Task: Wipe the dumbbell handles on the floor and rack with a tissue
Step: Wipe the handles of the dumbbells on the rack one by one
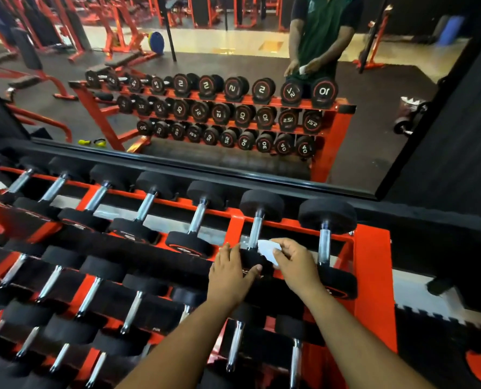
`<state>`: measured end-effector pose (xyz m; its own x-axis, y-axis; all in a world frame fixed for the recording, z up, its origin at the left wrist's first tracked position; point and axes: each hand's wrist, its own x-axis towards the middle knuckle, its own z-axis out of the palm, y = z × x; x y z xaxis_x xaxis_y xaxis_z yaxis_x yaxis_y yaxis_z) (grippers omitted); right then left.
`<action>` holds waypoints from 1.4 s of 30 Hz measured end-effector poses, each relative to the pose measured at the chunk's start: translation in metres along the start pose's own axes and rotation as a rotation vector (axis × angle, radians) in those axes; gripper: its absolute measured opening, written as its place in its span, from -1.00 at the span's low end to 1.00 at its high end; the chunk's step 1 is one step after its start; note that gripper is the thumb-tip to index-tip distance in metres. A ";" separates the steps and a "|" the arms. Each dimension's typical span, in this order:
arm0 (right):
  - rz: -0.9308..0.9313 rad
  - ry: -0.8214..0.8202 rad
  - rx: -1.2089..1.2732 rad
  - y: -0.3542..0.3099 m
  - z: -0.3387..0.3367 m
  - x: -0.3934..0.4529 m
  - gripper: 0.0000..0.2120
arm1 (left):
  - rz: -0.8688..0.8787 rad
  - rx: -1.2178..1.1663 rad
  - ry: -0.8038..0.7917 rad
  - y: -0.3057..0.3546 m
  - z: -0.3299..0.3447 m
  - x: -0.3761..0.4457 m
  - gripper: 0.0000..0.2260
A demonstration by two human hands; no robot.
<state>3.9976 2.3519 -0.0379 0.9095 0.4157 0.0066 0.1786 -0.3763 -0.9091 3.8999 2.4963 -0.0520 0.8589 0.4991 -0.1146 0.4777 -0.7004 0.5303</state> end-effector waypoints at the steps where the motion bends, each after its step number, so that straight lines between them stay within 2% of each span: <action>1: -0.036 -0.002 -0.063 -0.002 0.001 0.009 -0.75 | -0.029 0.019 -0.031 -0.001 0.003 0.007 -0.17; 4: -0.149 0.002 -0.254 -0.006 0.009 0.038 -0.72 | -0.069 0.045 -0.100 -0.005 0.010 0.028 -0.04; 8: -0.324 -0.072 -0.471 -0.002 0.021 0.069 -0.67 | -0.014 0.005 -0.151 -0.013 0.016 0.045 0.00; 12: -0.453 -0.108 -0.535 0.010 0.033 0.093 -0.62 | 0.002 -0.067 -0.161 -0.016 0.022 0.049 0.01; 16: -0.605 -0.340 -0.773 0.027 0.040 0.107 -0.59 | 0.011 -0.079 -0.186 -0.019 0.025 0.053 0.03; 18: -0.779 -0.455 -0.916 0.029 0.038 0.114 -0.61 | 0.009 -0.081 -0.219 -0.021 0.024 0.056 0.05; 21: -0.905 -0.732 -1.075 0.034 0.030 0.125 -0.57 | -0.015 -0.089 -0.258 -0.020 0.021 0.057 0.07; 23: -0.913 -0.766 -1.125 0.038 0.025 0.137 -0.50 | -0.030 -0.089 -0.288 -0.018 0.018 0.058 0.07; 27: -0.732 -0.563 -1.247 0.039 0.016 0.144 -0.23 | -0.041 -0.084 -0.342 -0.016 0.013 0.060 0.06; 29: -0.735 -0.638 -1.184 0.039 0.015 0.129 -0.28 | -0.044 -0.078 -0.360 -0.015 0.012 0.061 0.06; 31: -0.775 -0.783 -1.171 0.036 0.013 0.116 -0.37 | -0.050 -0.073 -0.359 -0.016 0.012 0.063 0.06; 32: -0.805 -0.794 -1.156 0.036 0.011 0.115 -0.38 | -0.054 -0.073 -0.363 -0.016 0.013 0.063 0.06; 34: -0.845 -0.681 -1.227 0.037 0.012 0.126 -0.32 | -0.061 -0.072 -0.375 -0.015 0.011 0.064 0.05; 37: -0.693 -0.502 -1.311 0.027 0.019 0.127 -0.25 | -0.070 -0.072 -0.386 -0.013 0.009 0.063 0.04; 39: -0.691 -0.571 -1.289 0.025 0.026 0.118 -0.33 | -0.072 -0.069 -0.394 -0.013 0.007 0.063 0.04; 42: -0.788 -0.727 -1.193 0.029 0.020 0.107 -0.42 | -0.070 -0.068 -0.394 -0.013 0.007 0.063 0.03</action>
<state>4.0931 2.4017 -0.0721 0.1526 0.9652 -0.2126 0.9880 -0.1436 0.0571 3.9494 2.5334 -0.0725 0.8358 0.3013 -0.4589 0.5359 -0.6294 0.5628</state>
